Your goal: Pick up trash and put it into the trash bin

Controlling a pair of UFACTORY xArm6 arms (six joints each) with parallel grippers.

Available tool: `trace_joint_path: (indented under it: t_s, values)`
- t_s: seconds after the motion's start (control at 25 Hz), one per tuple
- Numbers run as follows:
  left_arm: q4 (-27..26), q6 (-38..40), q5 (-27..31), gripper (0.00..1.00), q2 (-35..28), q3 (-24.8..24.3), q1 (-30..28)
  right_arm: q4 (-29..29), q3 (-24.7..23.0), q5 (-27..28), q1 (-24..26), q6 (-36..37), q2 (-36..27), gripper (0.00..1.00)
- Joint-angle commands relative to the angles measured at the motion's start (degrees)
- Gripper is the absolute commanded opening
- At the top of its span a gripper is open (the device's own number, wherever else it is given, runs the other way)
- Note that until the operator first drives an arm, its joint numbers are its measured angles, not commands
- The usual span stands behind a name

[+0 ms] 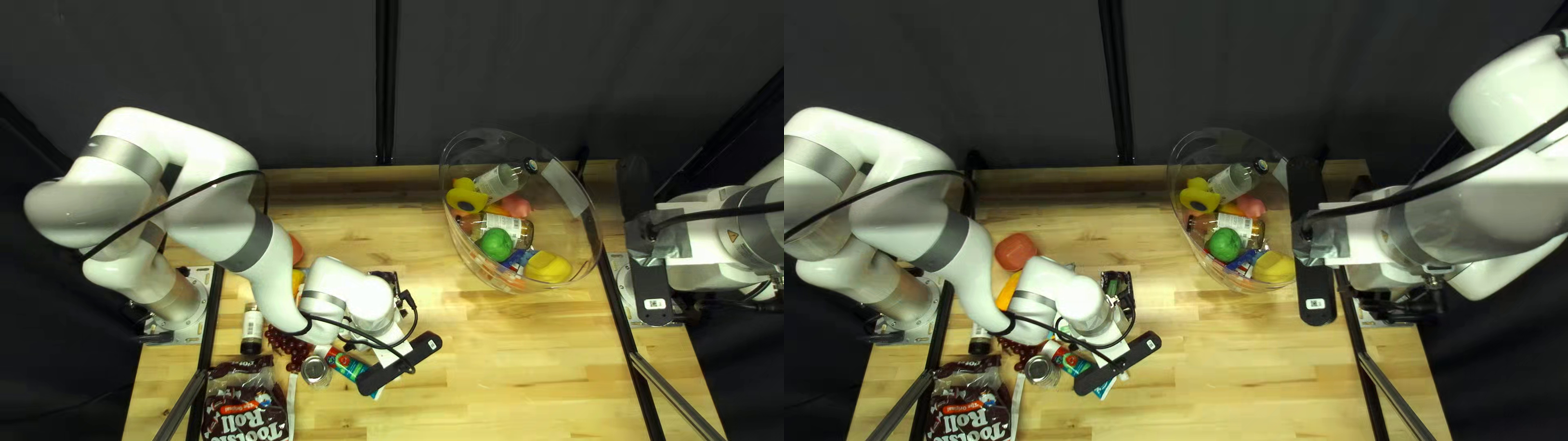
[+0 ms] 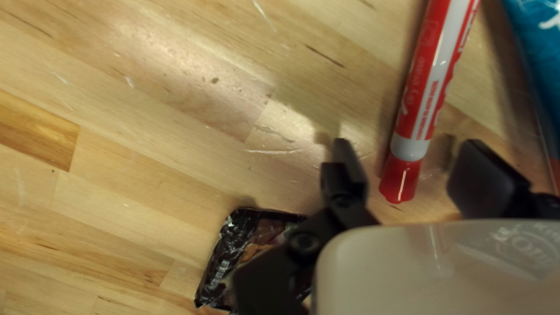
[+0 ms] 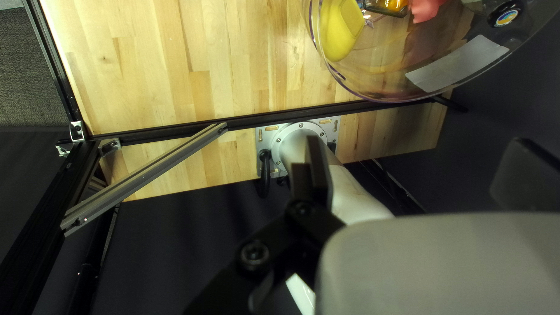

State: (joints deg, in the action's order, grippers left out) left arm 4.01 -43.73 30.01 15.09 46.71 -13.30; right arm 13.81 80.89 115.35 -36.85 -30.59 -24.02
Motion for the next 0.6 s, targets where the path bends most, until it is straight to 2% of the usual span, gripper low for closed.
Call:
trace_joint_path:
  t_s: [0.04, 0.16, 0.4, 0.6]
  values:
    - [0.67, 0.96, 0.12, 0.02, -0.39, -0.25, -0.04, 0.00, 0.00, 0.00, 0.00, 0.00, 0.00, 1.00]
    - [2.06, 2.94, 1.69, 0.01, -2.98, -0.61, -0.44, 0.00, 0.00, 0.00, 0.00, 0.00, 0.00, 1.00]
    - [7.20, 7.74, 7.36, 0.00, -13.62, -1.23, -1.06, 0.00, 0.00, 0.00, 0.00, 0.00, 0.00, 1.00]
    - [10.06, 6.40, 12.04, 0.02, -18.25, 2.09, 2.14, 0.00, 0.00, 0.00, 0.00, 0.00, 0.00, 1.00]
